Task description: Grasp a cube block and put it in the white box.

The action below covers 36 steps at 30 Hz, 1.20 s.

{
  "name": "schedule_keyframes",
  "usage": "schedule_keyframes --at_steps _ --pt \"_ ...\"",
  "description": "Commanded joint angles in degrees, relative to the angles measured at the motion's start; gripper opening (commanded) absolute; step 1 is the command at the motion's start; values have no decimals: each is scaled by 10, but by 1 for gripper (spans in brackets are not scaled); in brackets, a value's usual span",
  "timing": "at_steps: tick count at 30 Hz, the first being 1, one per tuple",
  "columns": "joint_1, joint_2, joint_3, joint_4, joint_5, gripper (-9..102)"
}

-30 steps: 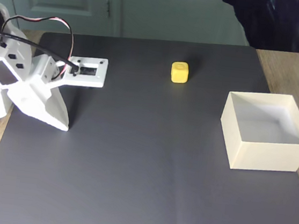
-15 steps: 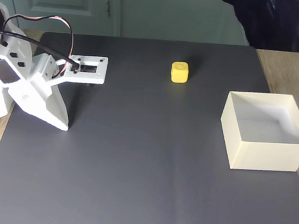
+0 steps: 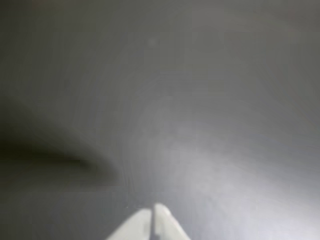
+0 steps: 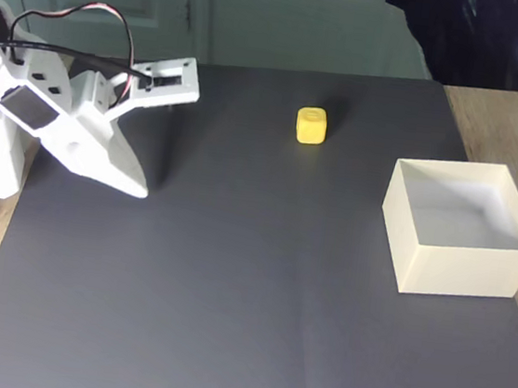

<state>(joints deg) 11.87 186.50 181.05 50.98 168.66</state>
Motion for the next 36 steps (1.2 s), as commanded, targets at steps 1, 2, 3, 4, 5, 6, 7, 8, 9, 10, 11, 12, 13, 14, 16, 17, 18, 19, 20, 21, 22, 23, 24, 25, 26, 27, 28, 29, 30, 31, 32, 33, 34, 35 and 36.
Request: schedule_keyframes --at_steps 1,2,3,4,5,6,7,8,9,10,11,12,13,14,16,17,18,19,20,21,22,23,24,25,26,27,28,29,30,31,32,33,34,35,36 --pt "-15 -91 -69 -64 3 0" --pt "-18 -139 -95 -96 4 0" --pt "-18 -198 -127 -129 5 0" --pt "-19 -261 -163 -160 5 0" --pt "-20 -324 -205 -193 6 0" --pt "-20 -383 -248 -220 10 0" --pt "-20 -439 -292 -239 11 0" --pt "-20 -496 -338 -255 11 0" --pt "-20 -542 -380 -270 11 0" --pt "-21 -584 -417 -281 8 0" --pt "-23 -621 -454 -287 6 0" --pt "-25 -654 -487 -289 3 0" --pt "-27 -683 -518 -291 0 0" --pt "-29 -708 -545 -294 0 0" --pt "-33 -755 -594 -294 -4 0" --pt "-34 -776 -614 -295 -5 0" --pt "-38 -795 -633 -295 -7 0" --pt "-40 -814 -647 -298 -11 0" --pt "-44 -831 -658 -302 -11 0" --pt "-47 -846 -669 -305 -11 0" --pt "-52 -860 -677 -309 -11 0" --pt "-55 -873 -685 -312 -11 0" --pt "-58 -886 -691 -314 -11 0" --pt "-62 -900 -698 -316 -12 0" --pt "-64 -912 -702 -320 -12 0" --pt "-67 -923 -708 -324 -12 0" --pt "-70 -933 -710 -329 -12 0" --pt "-73 -939 -711 -334 -11 1" --pt "-76 -944 -711 -337 -8 3" --pt "-78 -948 -711 -337 -7 4" --pt "-80 -951 -709 -337 -7 6" --pt "-82 -953 -706 -337 -6 9" --pt "-82 -955 -705 -335 -5 12" --pt "-83 -958 -703 -333 -4 14" --pt "-83 -959 -700 -332 -4 17"
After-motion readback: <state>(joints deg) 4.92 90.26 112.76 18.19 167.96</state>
